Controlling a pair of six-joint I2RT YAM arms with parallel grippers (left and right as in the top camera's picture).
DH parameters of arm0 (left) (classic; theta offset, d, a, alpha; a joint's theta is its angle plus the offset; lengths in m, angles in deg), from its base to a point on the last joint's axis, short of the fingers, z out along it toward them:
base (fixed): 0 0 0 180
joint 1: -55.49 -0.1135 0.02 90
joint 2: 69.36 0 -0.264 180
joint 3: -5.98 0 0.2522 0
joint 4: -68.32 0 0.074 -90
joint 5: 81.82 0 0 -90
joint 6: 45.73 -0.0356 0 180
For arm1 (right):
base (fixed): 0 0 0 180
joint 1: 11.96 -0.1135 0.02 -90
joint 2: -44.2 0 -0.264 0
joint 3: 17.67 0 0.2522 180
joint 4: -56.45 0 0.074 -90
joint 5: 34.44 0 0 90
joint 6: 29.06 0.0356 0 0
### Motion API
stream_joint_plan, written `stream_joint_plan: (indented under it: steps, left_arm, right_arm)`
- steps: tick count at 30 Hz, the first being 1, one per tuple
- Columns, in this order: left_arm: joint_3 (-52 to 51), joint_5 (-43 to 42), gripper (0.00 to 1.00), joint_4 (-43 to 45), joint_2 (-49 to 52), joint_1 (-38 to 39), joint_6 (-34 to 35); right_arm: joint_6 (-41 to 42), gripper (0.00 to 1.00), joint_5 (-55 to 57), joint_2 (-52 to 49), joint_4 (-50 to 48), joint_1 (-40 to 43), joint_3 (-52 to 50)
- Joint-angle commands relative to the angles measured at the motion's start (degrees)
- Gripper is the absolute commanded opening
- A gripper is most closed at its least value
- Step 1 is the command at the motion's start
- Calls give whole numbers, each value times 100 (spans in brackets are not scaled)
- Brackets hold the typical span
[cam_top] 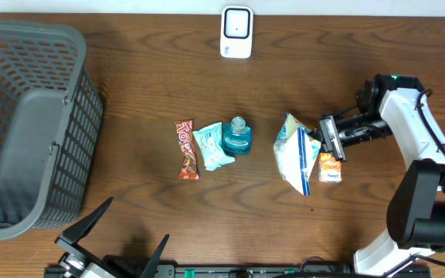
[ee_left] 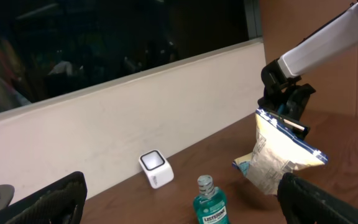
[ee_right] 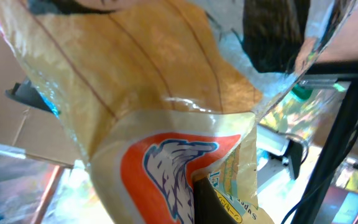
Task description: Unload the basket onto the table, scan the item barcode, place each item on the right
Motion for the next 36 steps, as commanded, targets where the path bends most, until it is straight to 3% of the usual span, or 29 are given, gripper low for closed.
stream_joint_plan:
  steps: [1,8,11,16,22,26,32,36]
  left_arm:
    - [13,13,98,-48,-50,-4,-61]
    - [13,11,98,-258,-50,-4,-339]
    - [13,13,98,-271,-50,-4,-385]
    - [13,11,98,-271,-50,-4,-385]
    - [-79,11,98,-269,-50,-4,-385]
    - [-195,11,98,-267,-50,-4,-385]
    - [-328,11,98,-223,-50,-4,-385]
    - [-341,11,98,-225,-50,-4,-385]
  right_arm:
    - [-31,1,-459,105,114,17,90]
    - [184,1,-444,105,291,17,90]
    - [173,1,107,105,-24,17,90]
    - [59,1,1895,105,-1718,2,90]
    - [-437,1,2662,105,-3989,-212,90]
    - [-437,1,4203,101,-5104,-640,52]
    - [-382,1,5628,-184,-6033,-1569,-146]
    - [273,1,6192,-693,-6186,-1971,-210]
